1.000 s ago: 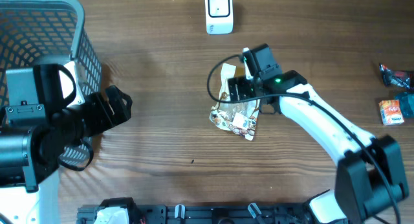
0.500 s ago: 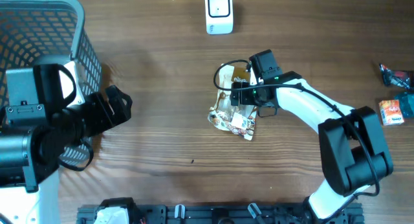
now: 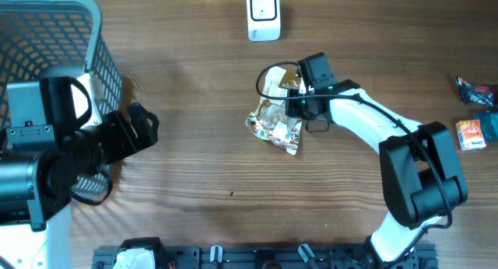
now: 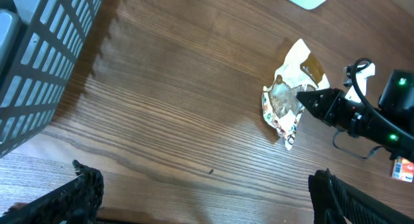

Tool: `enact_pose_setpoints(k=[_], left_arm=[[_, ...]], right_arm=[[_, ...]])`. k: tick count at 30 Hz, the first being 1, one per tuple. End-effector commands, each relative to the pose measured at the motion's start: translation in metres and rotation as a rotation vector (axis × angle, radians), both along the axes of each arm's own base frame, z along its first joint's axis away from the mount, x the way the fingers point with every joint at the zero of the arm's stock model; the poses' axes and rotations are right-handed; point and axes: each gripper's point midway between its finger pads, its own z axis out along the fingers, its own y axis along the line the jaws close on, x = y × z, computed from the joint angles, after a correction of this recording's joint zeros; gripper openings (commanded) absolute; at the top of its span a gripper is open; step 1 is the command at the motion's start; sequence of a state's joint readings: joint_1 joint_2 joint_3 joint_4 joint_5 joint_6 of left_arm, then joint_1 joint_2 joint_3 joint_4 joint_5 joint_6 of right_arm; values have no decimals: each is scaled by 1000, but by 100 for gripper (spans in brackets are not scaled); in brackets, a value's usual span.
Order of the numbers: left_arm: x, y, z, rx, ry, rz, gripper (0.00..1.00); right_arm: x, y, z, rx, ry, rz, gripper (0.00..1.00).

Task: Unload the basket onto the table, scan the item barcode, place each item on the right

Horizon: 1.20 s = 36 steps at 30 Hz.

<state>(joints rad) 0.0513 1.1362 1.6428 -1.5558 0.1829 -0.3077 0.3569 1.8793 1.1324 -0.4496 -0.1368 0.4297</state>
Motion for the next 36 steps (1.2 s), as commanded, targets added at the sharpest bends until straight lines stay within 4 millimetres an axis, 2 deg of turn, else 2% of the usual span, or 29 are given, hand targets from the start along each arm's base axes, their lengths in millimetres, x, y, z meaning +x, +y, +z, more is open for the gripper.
enact_pose_setpoints(k=[1, 2, 5, 8, 10, 13, 16, 17, 18, 19, 20, 24, 25, 27, 29, 32, 36], left_arm=[[1, -1, 3, 8, -11, -14, 100], [1, -1, 3, 8, -11, -14, 100], [1, -1, 3, 8, -11, -14, 100], [1, -1, 3, 8, -11, -14, 100], [1, -1, 3, 8, -11, -14, 100], [1, -1, 3, 8, -11, -15, 100], [1, -1, 3, 8, -11, -14, 100], [1, -1, 3, 8, -11, -14, 100], [1, -1, 3, 8, -11, -14, 100], [1, -1, 3, 8, -11, -14, 100], [1, -1, 3, 8, -11, -15, 100], [1, -1, 3, 8, -11, -14, 100], [1, -1, 3, 8, -11, -14, 100], [1, -1, 3, 8, -11, -14, 100], [1, -1, 3, 8, -11, -14, 100], [1, -1, 3, 8, -11, -15, 100], [1, -1, 3, 8, -11, -14, 100]], right_arm=[[23, -6, 49, -41, -150, 57, 5], [31, -13, 71, -89, -227, 51, 5], [42, -45, 115, -251, -379, 5, 5], [38, -58, 147, -336, -459, 12, 5], [33, -61, 155, -370, -470, 8, 5], [25, -56, 155, -435, -469, 42, 5], [16, -34, 143, -398, -445, 105, 5], [13, -23, 137, -352, -430, 139, 12], [12, -14, 130, -305, -417, 169, 22], [13, -9, 125, -290, -407, 182, 40], [15, -8, 120, -299, -403, 192, 52], [32, -8, 77, -453, -388, 387, 96], [33, -7, 58, -502, -367, 486, 100], [34, -7, 29, -571, -330, 640, 100], [35, -10, 8, -636, -302, 744, 100], [51, -27, 1, -763, -311, 694, 100], [63, -18, -2, -710, -367, 745, 100]])
